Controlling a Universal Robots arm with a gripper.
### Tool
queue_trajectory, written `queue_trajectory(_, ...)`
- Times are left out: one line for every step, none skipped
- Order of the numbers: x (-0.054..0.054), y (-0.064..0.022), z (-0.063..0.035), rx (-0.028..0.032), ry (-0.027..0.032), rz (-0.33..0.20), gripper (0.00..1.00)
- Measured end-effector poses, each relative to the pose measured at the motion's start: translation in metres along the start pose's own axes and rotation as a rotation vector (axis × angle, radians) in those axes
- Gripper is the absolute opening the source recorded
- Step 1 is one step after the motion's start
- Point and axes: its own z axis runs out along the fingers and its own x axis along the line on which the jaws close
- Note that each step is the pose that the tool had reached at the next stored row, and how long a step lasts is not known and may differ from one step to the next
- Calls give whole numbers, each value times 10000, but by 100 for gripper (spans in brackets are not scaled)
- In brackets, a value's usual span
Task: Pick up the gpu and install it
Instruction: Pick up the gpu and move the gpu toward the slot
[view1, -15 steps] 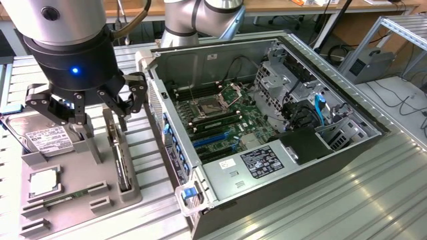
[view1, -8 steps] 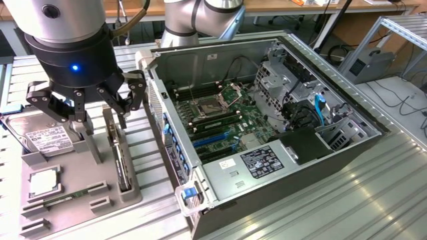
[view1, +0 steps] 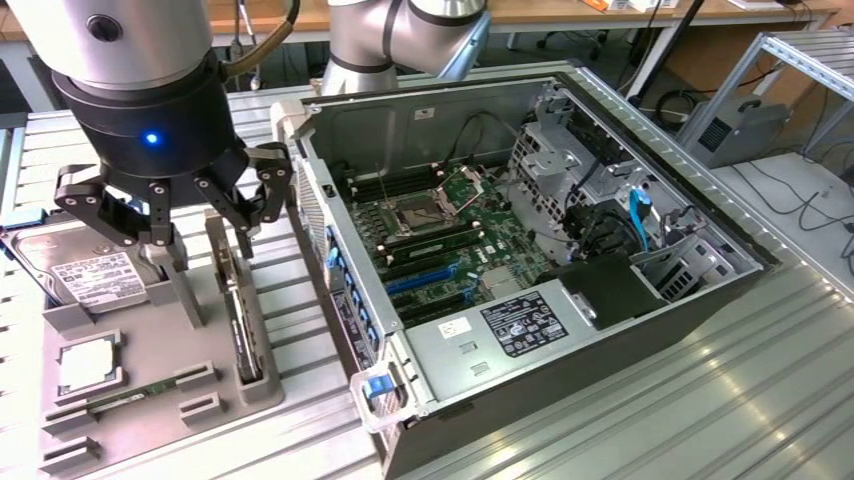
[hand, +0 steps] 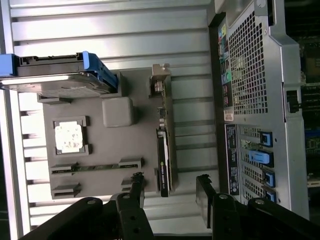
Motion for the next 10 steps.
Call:
queue_trajectory(0,0,12,-1,0,0,54)
queue_trajectory(1,0,28,0,0,0,54)
queue_trajectory(1,0,40,0,0,0,54)
queue_trajectory(2,0,55,-1,0,0,54)
queue_trajectory(2,0,73,0,0,0,54)
queue_trajectory(2,0,87,0,0,0,54)
queue_trajectory(3,0,97,0,0,0,54)
queue_trajectory(3,0,110,-1,-1,0,54)
queue_trajectory(3,0,116,1,0,0,54)
queue_trajectory(3,0,117,2,2,0,54)
